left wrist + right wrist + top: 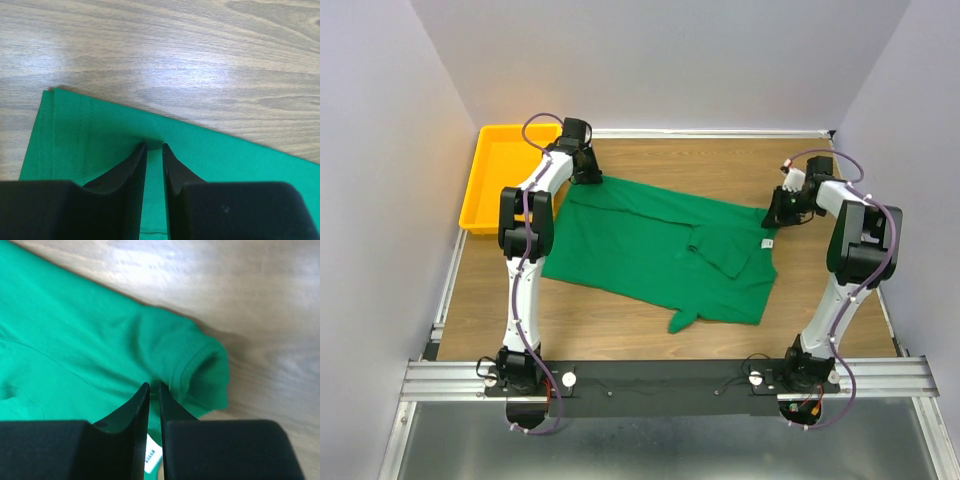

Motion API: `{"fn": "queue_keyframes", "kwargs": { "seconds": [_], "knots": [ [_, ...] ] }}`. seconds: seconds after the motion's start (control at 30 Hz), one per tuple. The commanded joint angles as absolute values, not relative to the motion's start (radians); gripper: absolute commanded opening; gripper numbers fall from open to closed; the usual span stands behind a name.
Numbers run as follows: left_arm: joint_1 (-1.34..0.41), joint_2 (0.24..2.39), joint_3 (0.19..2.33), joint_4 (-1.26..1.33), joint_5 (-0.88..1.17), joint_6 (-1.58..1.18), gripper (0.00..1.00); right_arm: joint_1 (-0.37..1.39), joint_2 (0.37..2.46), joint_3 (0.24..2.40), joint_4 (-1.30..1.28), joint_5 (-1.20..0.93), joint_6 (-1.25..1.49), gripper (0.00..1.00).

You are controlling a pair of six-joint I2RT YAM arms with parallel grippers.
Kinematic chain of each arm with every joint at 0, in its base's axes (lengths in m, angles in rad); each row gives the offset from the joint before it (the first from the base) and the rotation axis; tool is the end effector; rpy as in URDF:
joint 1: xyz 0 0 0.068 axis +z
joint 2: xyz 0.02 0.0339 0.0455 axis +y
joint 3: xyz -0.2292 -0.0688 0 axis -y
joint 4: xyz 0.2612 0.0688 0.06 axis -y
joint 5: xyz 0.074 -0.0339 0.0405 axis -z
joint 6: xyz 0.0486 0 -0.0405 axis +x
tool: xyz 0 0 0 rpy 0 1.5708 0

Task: Fold and stack the t-shirts
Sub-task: Fold the tshirt

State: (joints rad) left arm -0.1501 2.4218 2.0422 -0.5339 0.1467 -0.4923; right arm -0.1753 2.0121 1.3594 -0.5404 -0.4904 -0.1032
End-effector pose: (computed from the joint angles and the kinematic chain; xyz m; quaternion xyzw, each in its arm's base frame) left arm 0.5247 -0.0865 0.1269 -0.1374 0.9342 -0.1674 0.2835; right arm 0.4027 -0.0481 0.1011 -0.0112 0.9539 0.2108 0.2134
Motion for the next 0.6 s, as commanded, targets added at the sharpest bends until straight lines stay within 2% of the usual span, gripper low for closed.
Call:
{"fn": "queue_keyframes", "kwargs": {
  "seconds": [0.0, 0.07, 0.2, 0.27, 0.57],
  "knots": [
    [-0.137, 2.456, 2.043, -0.575, 0.161, -0.494, 0.27, -0.213, 1.968, 1.298, -0.549, -0.433, -0.124, 0.20],
    [-0.137, 2.456, 2.042, -0.574, 0.167, -0.492, 0.27, -0.228, 1.939, 1.290, -0.551, -0.481, -0.149, 0.22],
    [-0.135, 2.456, 2.042, -0.565, 0.187, -0.491, 0.27, -0.248, 1.866, 1.290, -0.557, -0.653, -0.202, 0.39],
    [-0.135, 2.457, 2.042, -0.558, 0.201, -0.491, 0.27, -0.255, 1.841, 1.302, -0.557, -0.678, -0.192, 0.44],
    [-0.137, 2.457, 2.039, -0.549, 0.222, -0.497, 0.27, -0.278, 1.922, 1.425, -0.555, -0.569, -0.022, 0.47]
  ]
}}
